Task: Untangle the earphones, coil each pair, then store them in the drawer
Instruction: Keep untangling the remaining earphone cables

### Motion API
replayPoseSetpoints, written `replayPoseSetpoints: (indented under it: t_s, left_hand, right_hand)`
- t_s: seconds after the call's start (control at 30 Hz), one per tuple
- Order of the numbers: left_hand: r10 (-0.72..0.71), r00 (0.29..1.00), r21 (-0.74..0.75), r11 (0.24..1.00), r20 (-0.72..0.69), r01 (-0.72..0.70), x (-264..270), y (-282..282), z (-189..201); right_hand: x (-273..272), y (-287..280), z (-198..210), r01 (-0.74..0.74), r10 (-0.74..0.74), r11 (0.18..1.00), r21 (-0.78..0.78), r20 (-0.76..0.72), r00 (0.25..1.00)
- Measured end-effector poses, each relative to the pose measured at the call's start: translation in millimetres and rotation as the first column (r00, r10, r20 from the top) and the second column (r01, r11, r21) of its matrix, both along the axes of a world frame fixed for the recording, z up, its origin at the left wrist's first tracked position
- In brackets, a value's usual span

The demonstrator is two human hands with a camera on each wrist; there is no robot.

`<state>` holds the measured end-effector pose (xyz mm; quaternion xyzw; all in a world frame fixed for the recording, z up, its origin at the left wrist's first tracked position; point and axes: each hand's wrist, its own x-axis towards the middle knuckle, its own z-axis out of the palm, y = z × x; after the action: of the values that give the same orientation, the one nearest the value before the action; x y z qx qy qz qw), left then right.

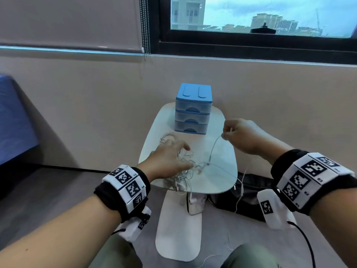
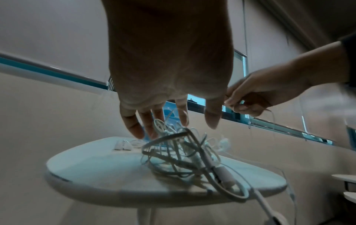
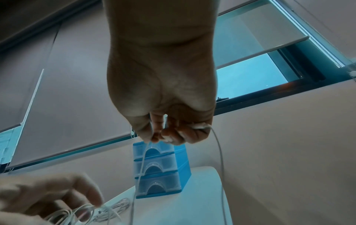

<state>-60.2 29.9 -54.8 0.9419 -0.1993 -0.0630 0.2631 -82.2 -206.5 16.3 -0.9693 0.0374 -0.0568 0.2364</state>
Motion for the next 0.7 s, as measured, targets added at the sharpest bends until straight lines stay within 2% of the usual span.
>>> replayPoseSetpoints:
  t_s: [0.1, 0.2, 0.3, 0.4, 0.47, 0.53, 0.7]
  left_hand:
    - [-0.02, 0.997, 0.192, 0.981, -0.075, 0.034, -1, -3, -6]
    - [-0.039, 0.999, 0.19, 0.981, -0.02, 0.042, 0, -3, -10]
    - [-0.057, 0.998, 0.186, 0.981, -0.021, 0.059, 3, -3, -8]
    - [-0.074, 0.997, 0.233, 0.969, -0.036, 0.08, 8, -7, -6]
    - [-0.074, 0.996, 0.241, 0.967, -0.049, 0.083, 12, -9, -5]
    - [-0.075, 0.995, 0.24, 0.967, -0.06, 0.087, 16, -9, -6]
    - [-0.072, 0.99, 0.194, 0.976, -0.122, 0.095, 21, -4, -4]
  right_hand:
    - [4, 0, -10, 0.076, -0.102, 0.981, 0.179, 0.142, 0.985]
    - [7, 0, -25, 0.101, -0.16, 0.946, 0.307, 0.176, 0.971]
    - [10, 1, -51, 0.113, -0.165, 0.929, 0.353, 0.119, 0.979]
    - [9, 5, -79, 0.072, -0.091, 0.897, 0.437, 0.023, 0.996]
    - [6, 9, -92, 0.001, 0.029, 0.873, 0.488, -0.054, 0.998]
    - [3, 13, -100, -0.064, 0.123, 0.878, 0.475, -0.094, 0.988]
    - [-12, 14, -111, -0.087, 0.122, 0.912, 0.401, -0.063, 0.99]
